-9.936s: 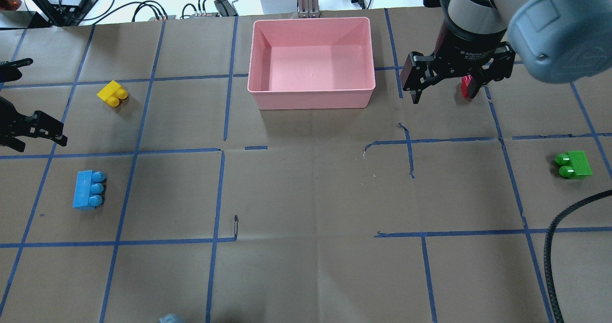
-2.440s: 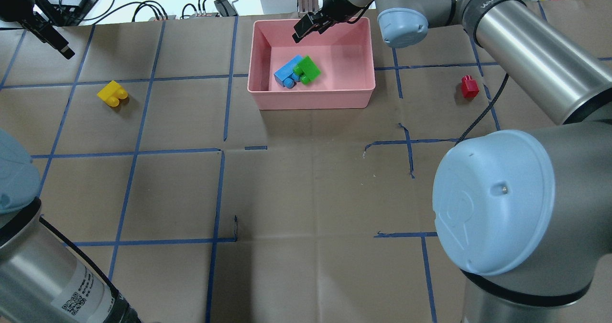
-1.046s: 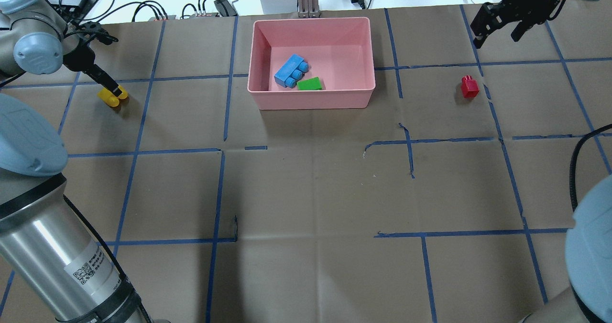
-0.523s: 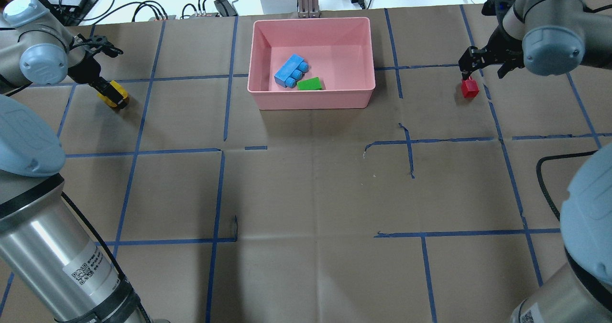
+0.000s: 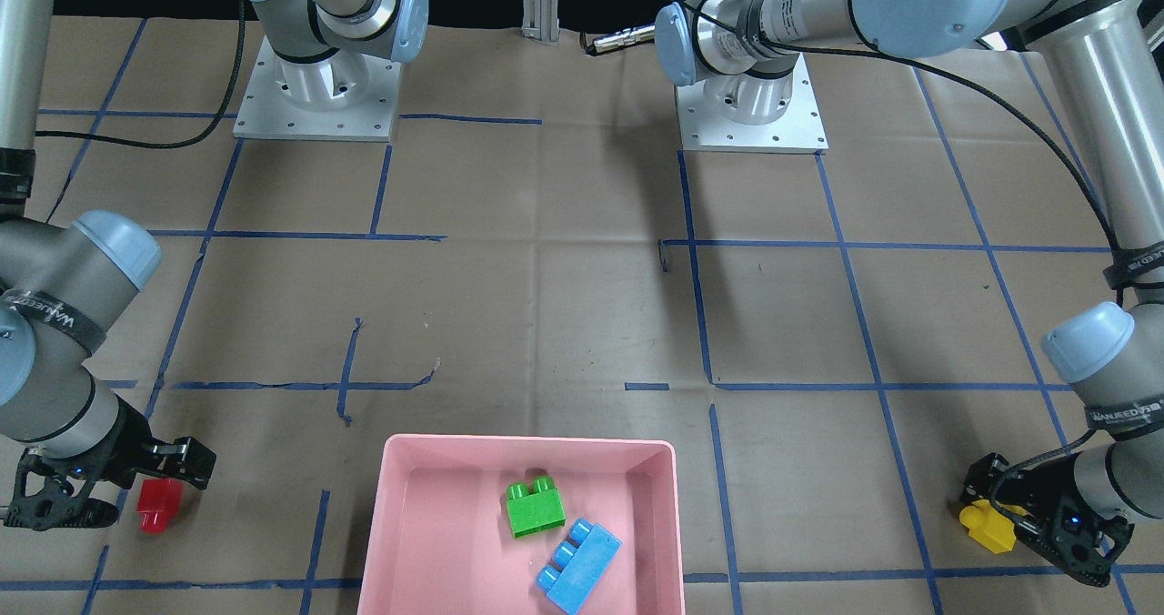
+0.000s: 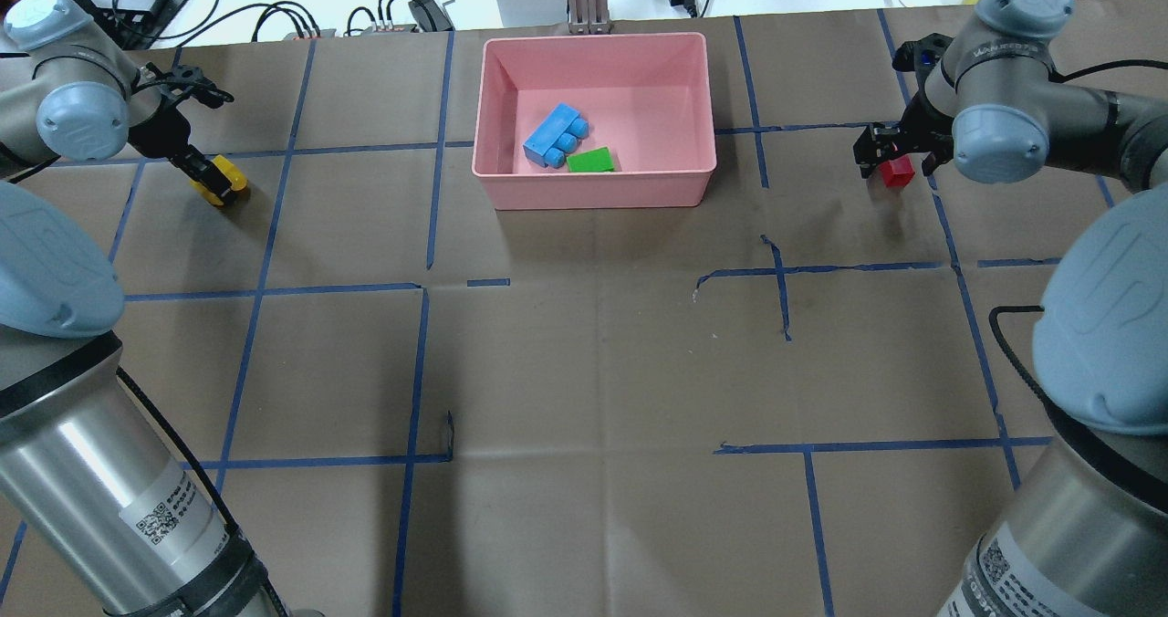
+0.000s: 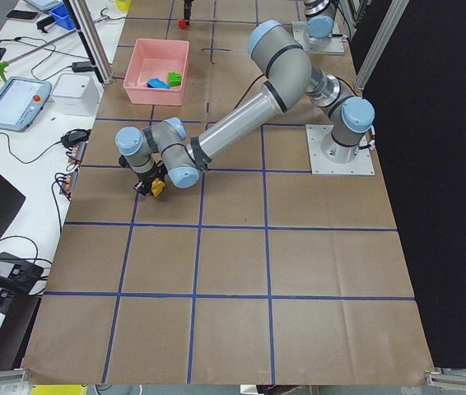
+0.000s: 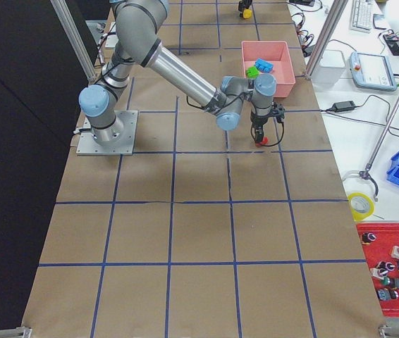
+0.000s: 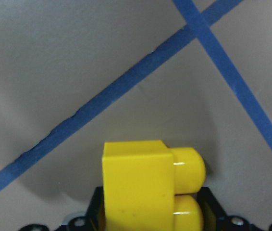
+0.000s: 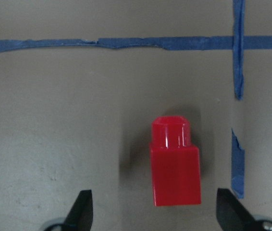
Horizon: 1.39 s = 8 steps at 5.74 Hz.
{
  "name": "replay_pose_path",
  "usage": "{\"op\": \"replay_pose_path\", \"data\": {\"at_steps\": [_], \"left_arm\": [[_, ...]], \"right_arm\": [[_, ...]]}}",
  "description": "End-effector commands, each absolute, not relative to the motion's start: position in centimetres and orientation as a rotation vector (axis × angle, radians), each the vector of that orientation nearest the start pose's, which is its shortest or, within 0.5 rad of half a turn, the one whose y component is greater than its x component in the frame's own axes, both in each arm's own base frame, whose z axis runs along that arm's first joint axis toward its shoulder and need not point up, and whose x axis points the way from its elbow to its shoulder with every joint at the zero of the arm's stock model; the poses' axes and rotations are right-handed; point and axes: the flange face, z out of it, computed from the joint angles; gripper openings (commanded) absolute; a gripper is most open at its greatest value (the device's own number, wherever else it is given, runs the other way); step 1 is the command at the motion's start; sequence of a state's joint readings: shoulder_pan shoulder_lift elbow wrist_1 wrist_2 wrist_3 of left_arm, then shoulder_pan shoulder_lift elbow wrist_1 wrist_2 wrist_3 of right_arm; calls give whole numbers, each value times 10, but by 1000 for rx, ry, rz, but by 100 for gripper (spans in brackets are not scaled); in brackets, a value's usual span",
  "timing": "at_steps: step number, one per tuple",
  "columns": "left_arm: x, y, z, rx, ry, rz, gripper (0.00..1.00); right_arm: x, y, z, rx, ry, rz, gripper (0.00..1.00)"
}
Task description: Put all blocks into box
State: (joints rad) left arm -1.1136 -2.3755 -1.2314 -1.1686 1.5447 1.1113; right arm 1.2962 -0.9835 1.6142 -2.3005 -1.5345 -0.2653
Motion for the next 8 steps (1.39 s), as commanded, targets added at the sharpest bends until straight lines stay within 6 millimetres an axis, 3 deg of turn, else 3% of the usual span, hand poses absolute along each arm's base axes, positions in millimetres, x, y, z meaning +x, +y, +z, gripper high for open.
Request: {"op": "replay_pose_path", "data": {"at_steps": [1, 2, 3, 4, 5, 6, 8], "left_arm": [[211, -740, 222, 999, 2978, -45, 19], [206, -740, 294, 978, 2918, -134, 19], [184, -733, 348, 934, 2927, -150, 19], [141, -733, 381, 855, 2958, -160, 19], [68, -748, 393, 700, 3004, -199, 19], [-11, -759, 403, 516, 3057, -250, 19], [-175, -768, 386, 75, 3231, -262, 19]], "right_arm": [[-49, -676, 188, 11, 3131, -177, 90], [-50, -676, 188, 5, 3142, -175, 84], [-51, -675, 187, 1, 3149, -163, 72], [-51, -674, 186, 1, 3148, -156, 40], [-50, -672, 186, 1, 3151, -153, 12], [-53, -675, 199, 5, 3170, -177, 6], [-51, -668, 264, 11, 3184, -190, 6]]}}
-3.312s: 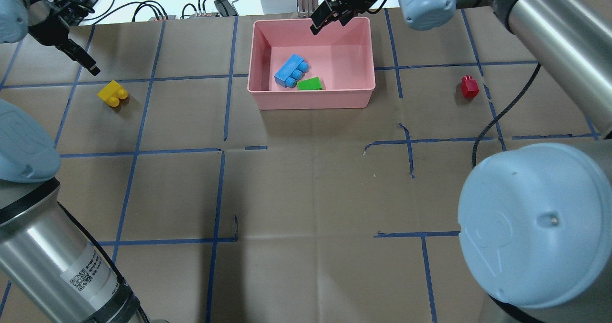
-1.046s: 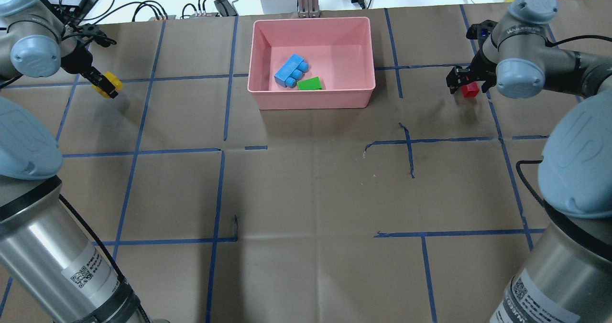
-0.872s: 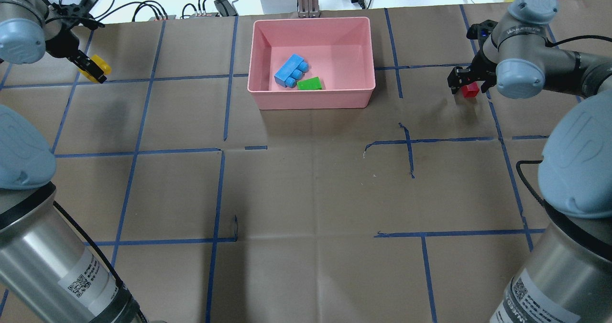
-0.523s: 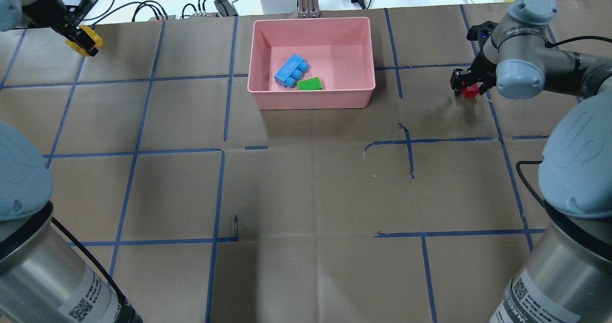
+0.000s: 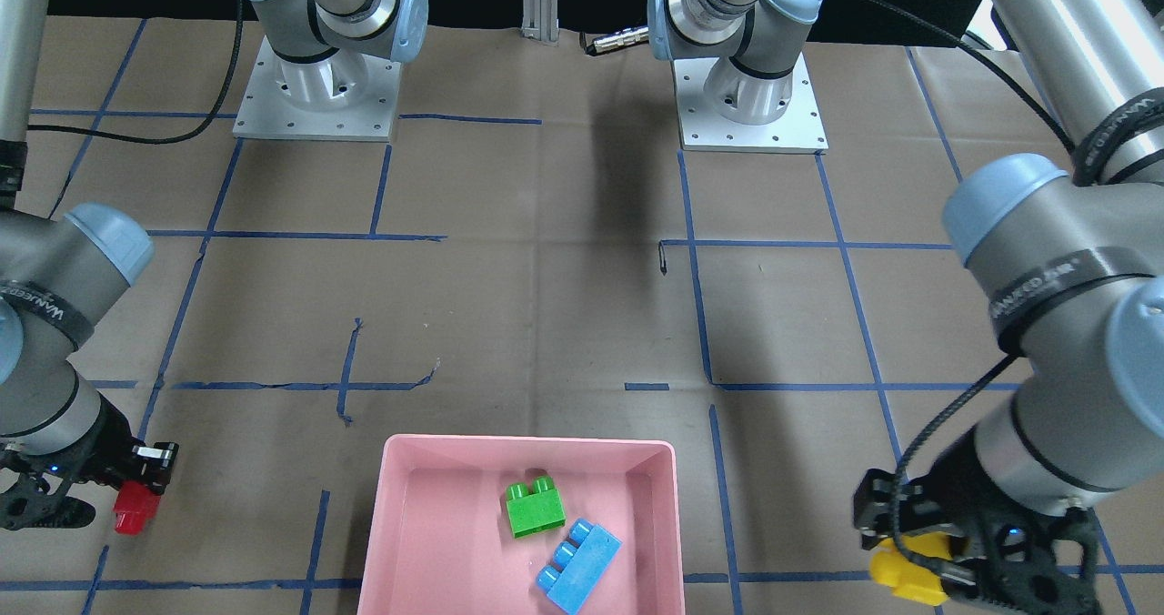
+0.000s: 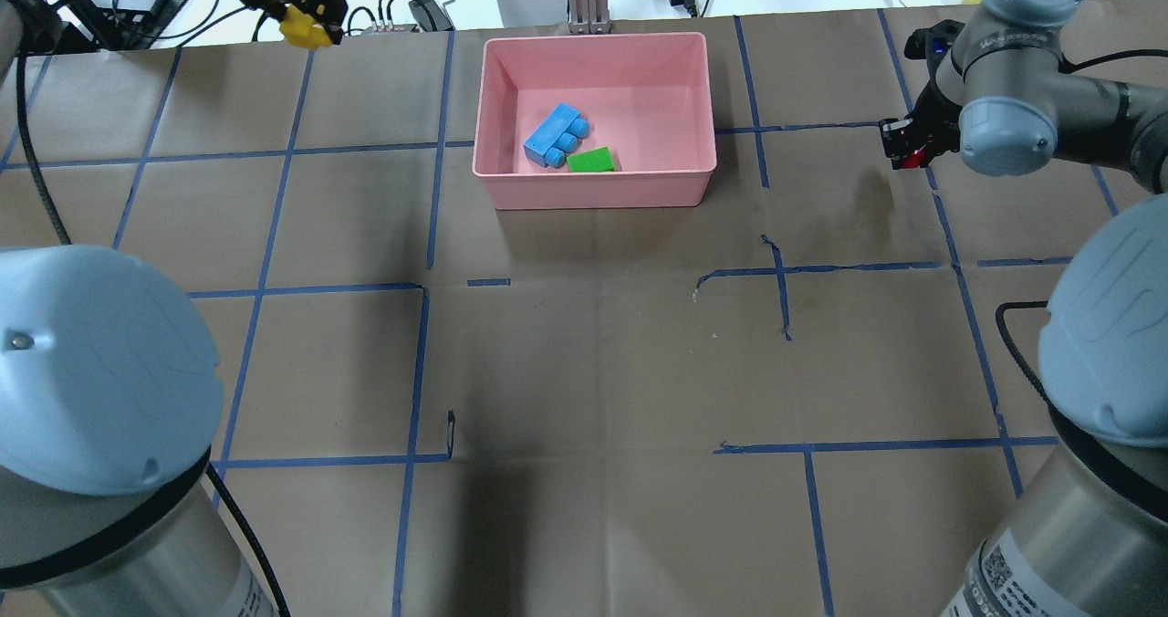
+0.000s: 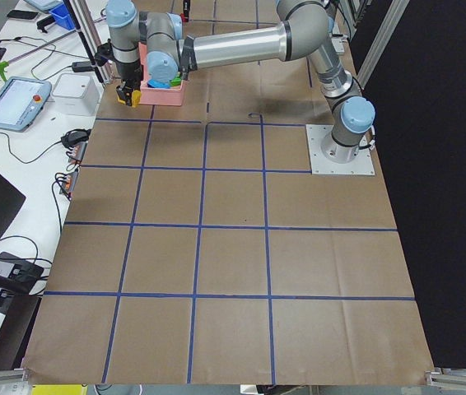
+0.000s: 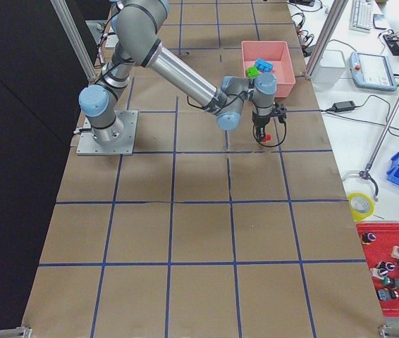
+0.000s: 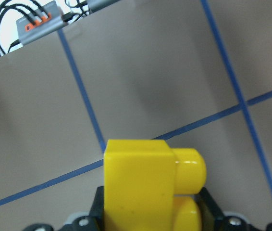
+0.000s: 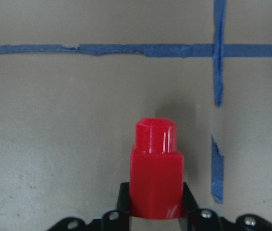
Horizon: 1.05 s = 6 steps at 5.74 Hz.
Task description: Put all blocks into box
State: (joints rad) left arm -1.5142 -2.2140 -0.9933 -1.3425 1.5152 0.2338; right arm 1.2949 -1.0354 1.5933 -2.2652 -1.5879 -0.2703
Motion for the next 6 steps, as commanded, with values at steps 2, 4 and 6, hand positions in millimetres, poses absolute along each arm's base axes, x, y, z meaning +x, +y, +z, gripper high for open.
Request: {"op": "replay_pose_path", "data": {"at_steps": [2, 4, 6], "left_arm": [[-278, -772, 318, -48, 3249, -154, 19], [-288, -770, 266, -58, 3240, -54, 42], [-285, -764, 300, -51, 3247, -169, 100]], "right_arm": [[-38, -669, 330, -15, 3110, -264, 7], [-16, -664, 368, -62, 2990, -333, 6], [35, -677, 402, -243, 2979, -428, 7]]}}
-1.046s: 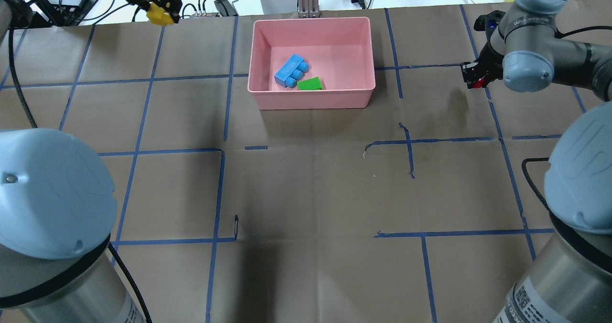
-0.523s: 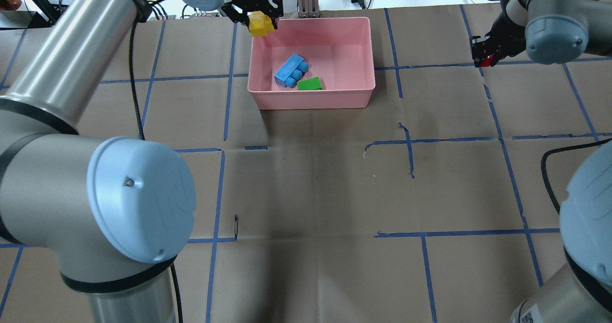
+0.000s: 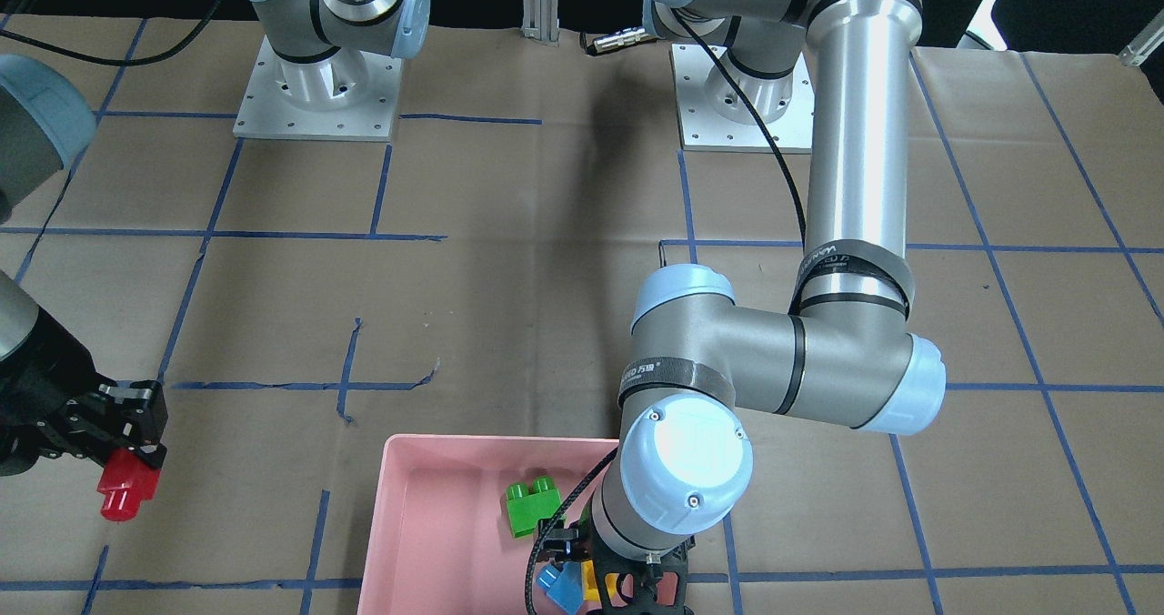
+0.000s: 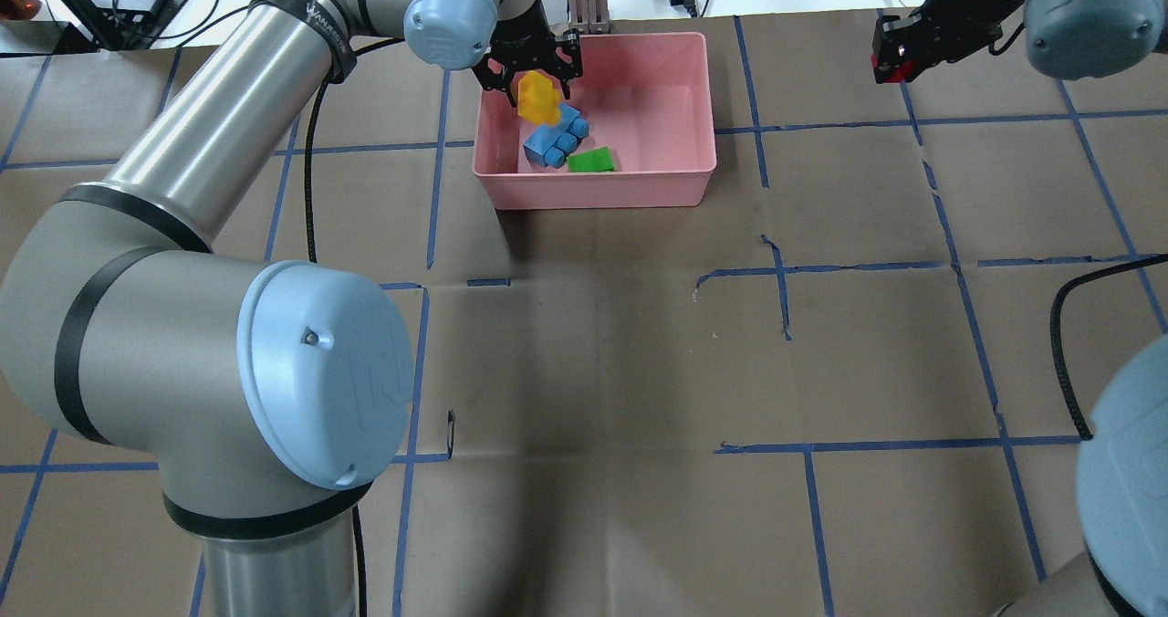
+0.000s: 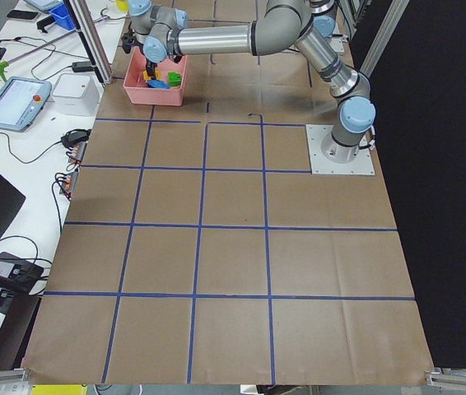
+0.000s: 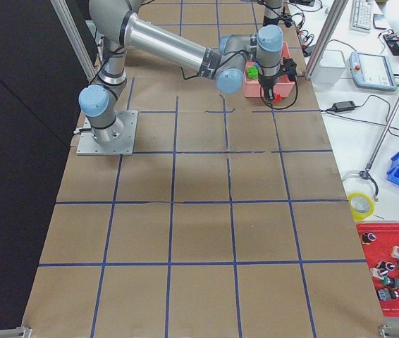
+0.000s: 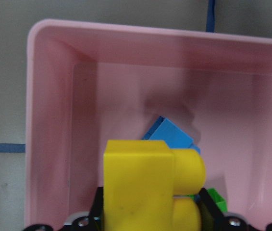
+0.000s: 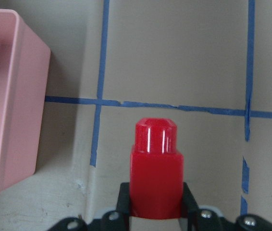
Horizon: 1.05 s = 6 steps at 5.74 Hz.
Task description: Put all blocks into box
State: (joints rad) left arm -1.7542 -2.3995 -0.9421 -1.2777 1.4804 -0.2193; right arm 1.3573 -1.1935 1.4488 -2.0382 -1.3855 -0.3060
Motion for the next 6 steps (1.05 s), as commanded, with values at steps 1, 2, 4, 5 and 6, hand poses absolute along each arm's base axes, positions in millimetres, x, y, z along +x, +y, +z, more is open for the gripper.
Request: {"op": "replay_pose_path", "data": {"at_steps": [1, 2, 4, 5, 6], "left_arm": [[-271, -751, 355, -51, 3245, -234, 100], [-229, -736, 401, -96, 3244, -203, 100], [-126, -677, 474, -2, 3233, -123, 100], [-109, -634, 488, 70, 3221, -102, 100], [-112, -581, 494, 85, 3221, -92, 100]], "right_arm": [[73, -684, 422, -322, 2899, -498, 6], [94, -687, 437, -365, 2885, -539, 6], [175, -721, 416, -487, 2762, -550, 6], [232, -736, 379, -509, 2730, -569, 6], [268, -738, 355, -480, 2709, -607, 9]]}}
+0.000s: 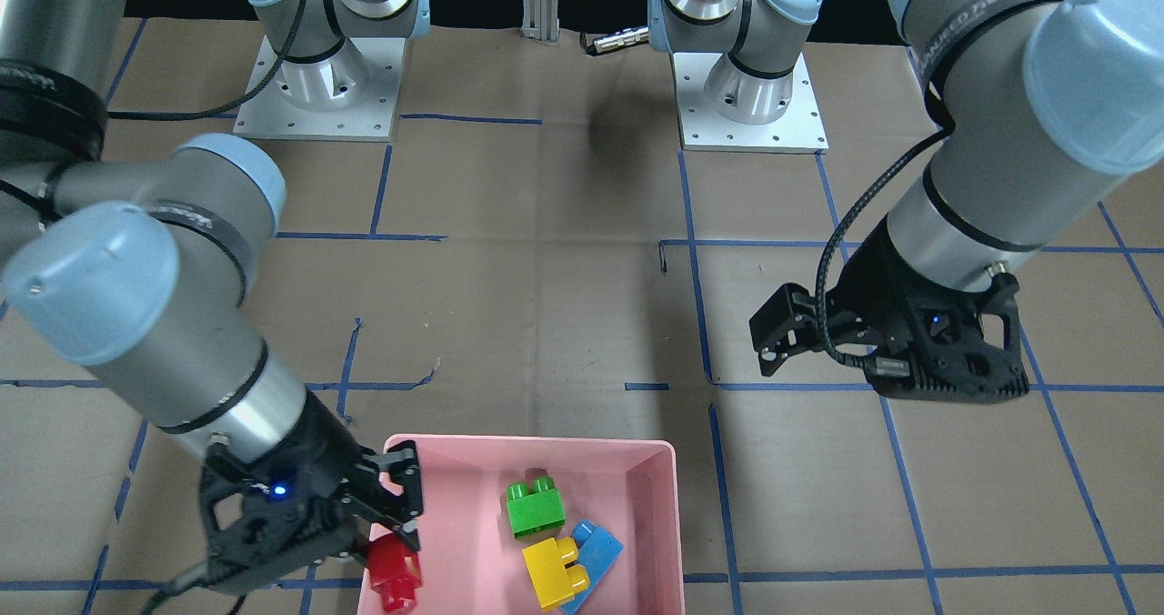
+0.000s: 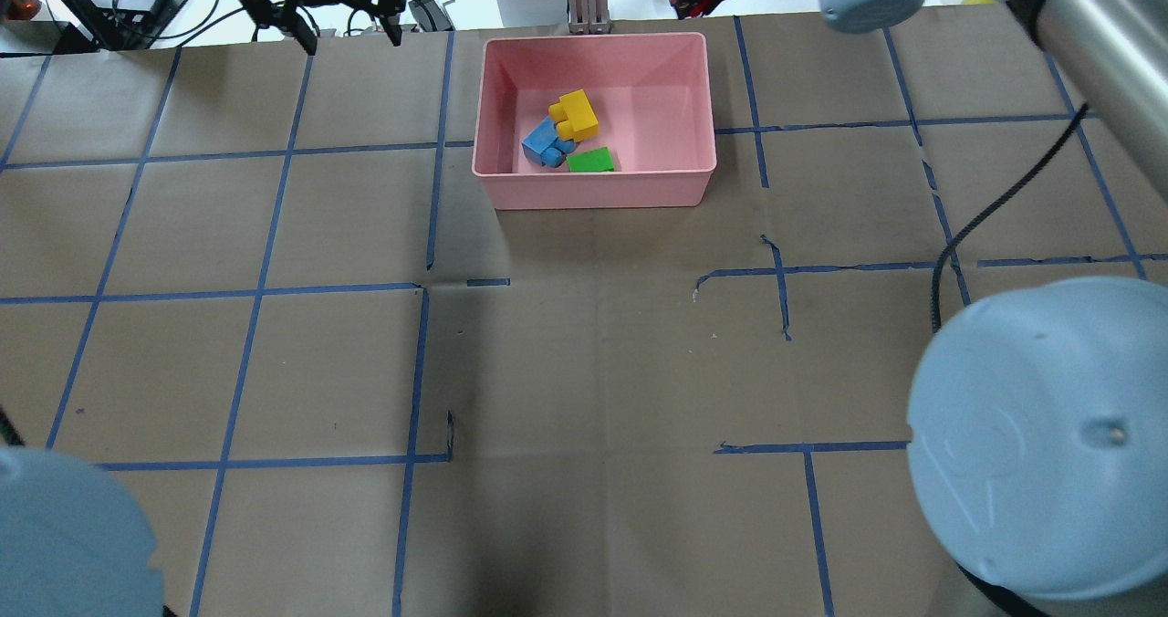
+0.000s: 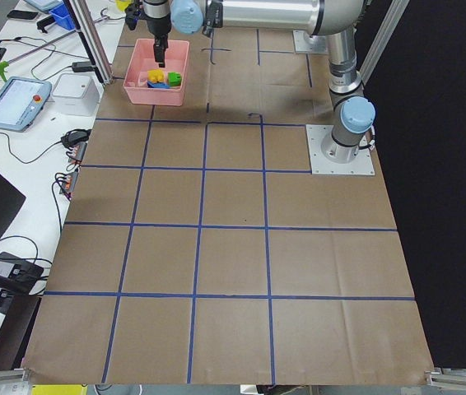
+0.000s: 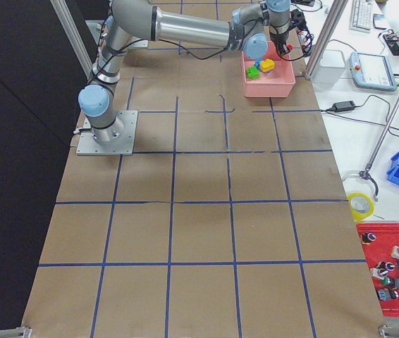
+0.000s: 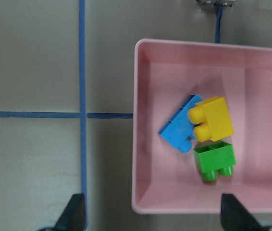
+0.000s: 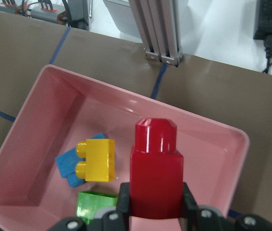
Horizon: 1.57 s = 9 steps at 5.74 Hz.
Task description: Put all blocks into box
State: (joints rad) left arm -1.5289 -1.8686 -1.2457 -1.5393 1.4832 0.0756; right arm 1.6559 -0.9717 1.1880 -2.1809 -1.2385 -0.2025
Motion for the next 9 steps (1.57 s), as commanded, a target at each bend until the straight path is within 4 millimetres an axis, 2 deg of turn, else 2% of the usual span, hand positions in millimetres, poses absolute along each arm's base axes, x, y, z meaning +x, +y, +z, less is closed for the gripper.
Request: {"op": "replay_pose_path", "data": {"at_steps": [1, 2, 3, 4, 5, 6, 7, 8, 9], "left_arm": [[-116, -536, 495, 63, 3224, -86, 100], [-120, -519, 494, 50, 3224, -77, 100], [-117, -513, 497, 58, 3188, -78, 99], [-118, -512, 496, 59, 3126, -76, 99], [-130, -511, 496, 90, 3117, -75, 99], [-138, -513, 497, 57, 3123, -86, 99], [-141, -514, 495, 83, 3121, -81, 99], [-141, -515, 495, 85, 3120, -81, 99], [-140, -512, 498, 90, 3121, -91, 99]], "right_arm": [[279, -736, 336, -509, 2712, -576, 53], [279, -734, 325, -504, 2729, -528, 100], [279, -734, 323, -504, 2729, -521, 100], [275, -729, 331, -496, 2737, -495, 100], [250, -718, 347, -496, 2786, -344, 100], [203, -700, 386, -598, 2908, -254, 100], [178, -671, 425, -572, 2966, -139, 100], [163, -630, 466, -544, 3028, 8, 100], [159, -590, 511, -412, 3081, 36, 99]]}}
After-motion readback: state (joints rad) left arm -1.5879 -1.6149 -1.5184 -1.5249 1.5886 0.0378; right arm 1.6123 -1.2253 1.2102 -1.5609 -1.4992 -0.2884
